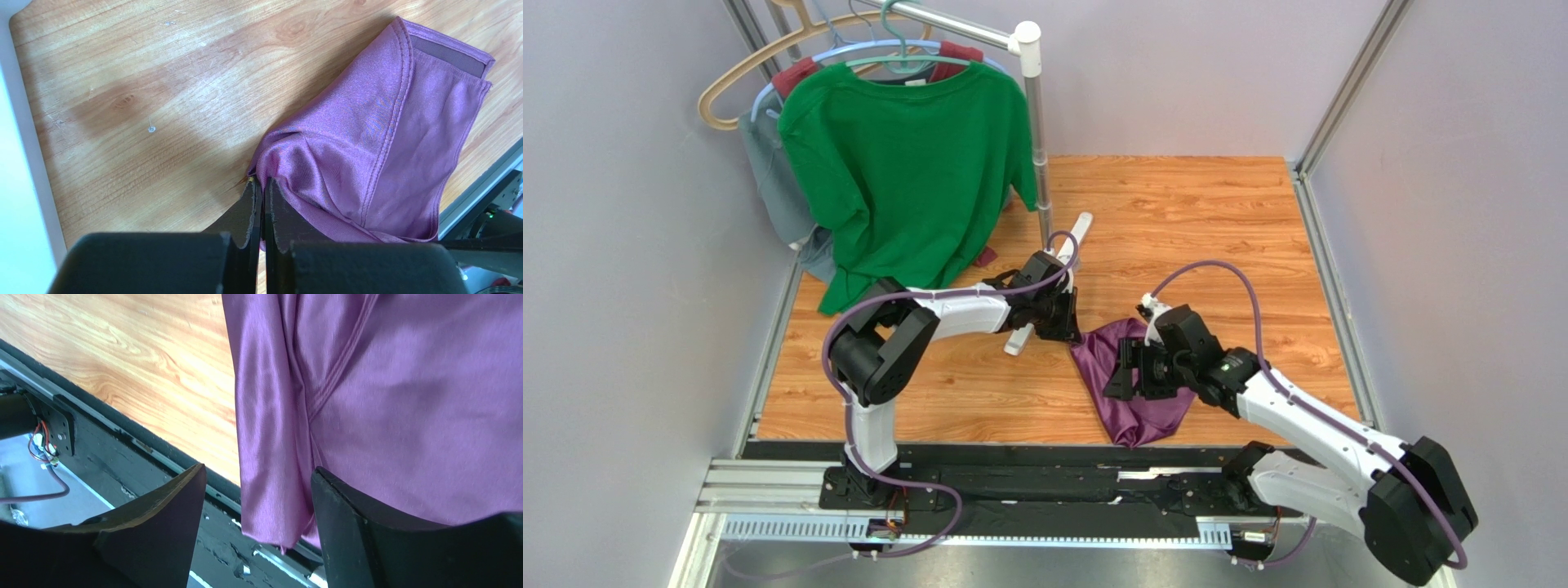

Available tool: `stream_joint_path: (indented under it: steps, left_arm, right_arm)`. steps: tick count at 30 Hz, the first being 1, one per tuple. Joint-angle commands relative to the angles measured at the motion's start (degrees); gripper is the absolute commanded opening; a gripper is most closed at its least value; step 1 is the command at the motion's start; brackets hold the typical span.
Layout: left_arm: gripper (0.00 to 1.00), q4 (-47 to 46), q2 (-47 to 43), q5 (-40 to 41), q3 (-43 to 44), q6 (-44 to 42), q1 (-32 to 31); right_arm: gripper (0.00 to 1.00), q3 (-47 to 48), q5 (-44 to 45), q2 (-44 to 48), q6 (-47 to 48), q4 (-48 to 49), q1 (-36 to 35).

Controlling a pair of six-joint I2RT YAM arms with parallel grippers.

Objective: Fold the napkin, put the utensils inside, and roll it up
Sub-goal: Roll the napkin with the utensil

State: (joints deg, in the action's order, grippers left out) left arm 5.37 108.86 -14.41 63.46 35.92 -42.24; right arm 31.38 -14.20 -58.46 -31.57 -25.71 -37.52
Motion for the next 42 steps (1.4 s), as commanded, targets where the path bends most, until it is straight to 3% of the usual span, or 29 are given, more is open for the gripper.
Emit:
stream_joint_path:
  steps: [1,15,22,34,38,42]
  left_arm:
    - [0.0,3.69,-0.67,2.02,1.84,-2.35,0.4]
    - [0.0,4.3,-0.84,2.37,1.75,-2.52,0.4]
    - [0.0,4.3,-0.84,2.37,1.58,-2.44,0.4]
    - [0.0,4.39,-0.93,2.11,1.14,-2.44,0.4]
    - [0.0,4.3,-0.75,2.2,1.14,-2.44,0.4]
    - [0.0,4.39,-0.49,1.94,1.05,-2.44,0.4]
  right_arm:
    - [0.65,-2.72,2.16,2.12,-4.63,-2.5,-2.47]
    - [0.52,-5.54,-1.1,-0.08,-10.52,0.14,-5.37]
    - [0.39,-5.36,1.35,0.36,-13.16,-2.05,-7.65]
    - [0.39,-6.15,0.4,-5.0,-14.31,-0.91,-8.8]
    - [0.27,-5.19,-0.04,-4.21,-15.18,-1.71,-8.8]
    - [0.26,-4.92,-0.92,-2.9,-16.76,-1.45,-8.89]
